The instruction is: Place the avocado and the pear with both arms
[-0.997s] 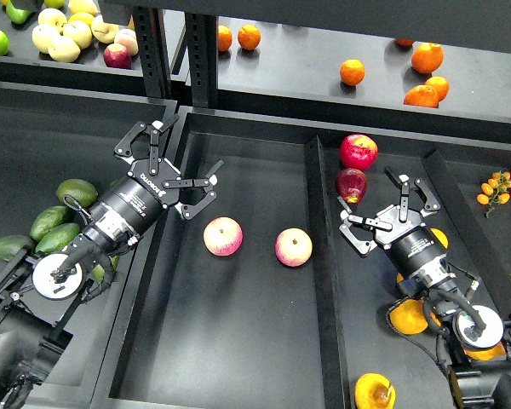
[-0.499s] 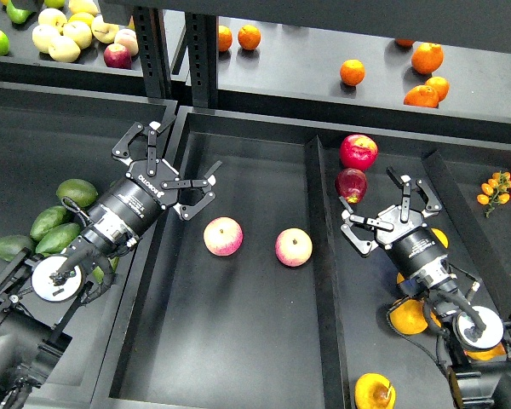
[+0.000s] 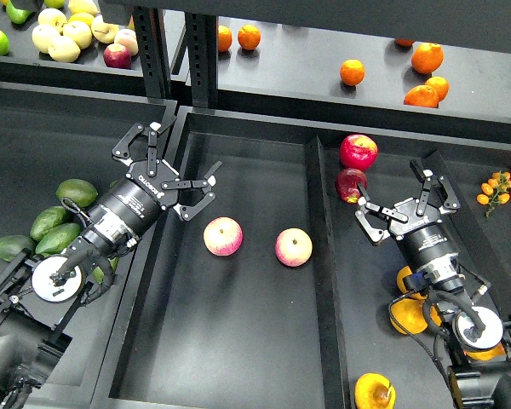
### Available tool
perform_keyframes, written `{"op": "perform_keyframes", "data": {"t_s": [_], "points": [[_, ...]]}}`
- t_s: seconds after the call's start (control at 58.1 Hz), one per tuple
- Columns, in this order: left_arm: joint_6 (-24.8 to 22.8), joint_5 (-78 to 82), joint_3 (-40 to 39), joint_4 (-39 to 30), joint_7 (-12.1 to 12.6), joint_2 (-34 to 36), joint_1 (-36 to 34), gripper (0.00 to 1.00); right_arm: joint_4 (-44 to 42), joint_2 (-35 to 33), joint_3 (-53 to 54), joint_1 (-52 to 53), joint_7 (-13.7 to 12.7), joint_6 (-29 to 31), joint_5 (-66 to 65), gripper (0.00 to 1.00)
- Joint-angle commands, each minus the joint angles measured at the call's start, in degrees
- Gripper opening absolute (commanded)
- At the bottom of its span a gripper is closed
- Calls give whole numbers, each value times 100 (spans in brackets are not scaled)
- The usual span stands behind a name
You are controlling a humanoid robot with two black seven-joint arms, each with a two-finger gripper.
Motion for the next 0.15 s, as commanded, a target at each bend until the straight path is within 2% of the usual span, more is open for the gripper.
{"op": "perform_keyframes", "data": {"t_s": [0.0, 0.138], "points": [[0, 0, 13, 0, 1, 0, 4, 99, 11, 0, -1, 0, 6, 0, 8, 100], [0, 0, 13, 0, 1, 0, -5, 100, 2, 0, -1, 0, -3, 0, 8, 100]]}}
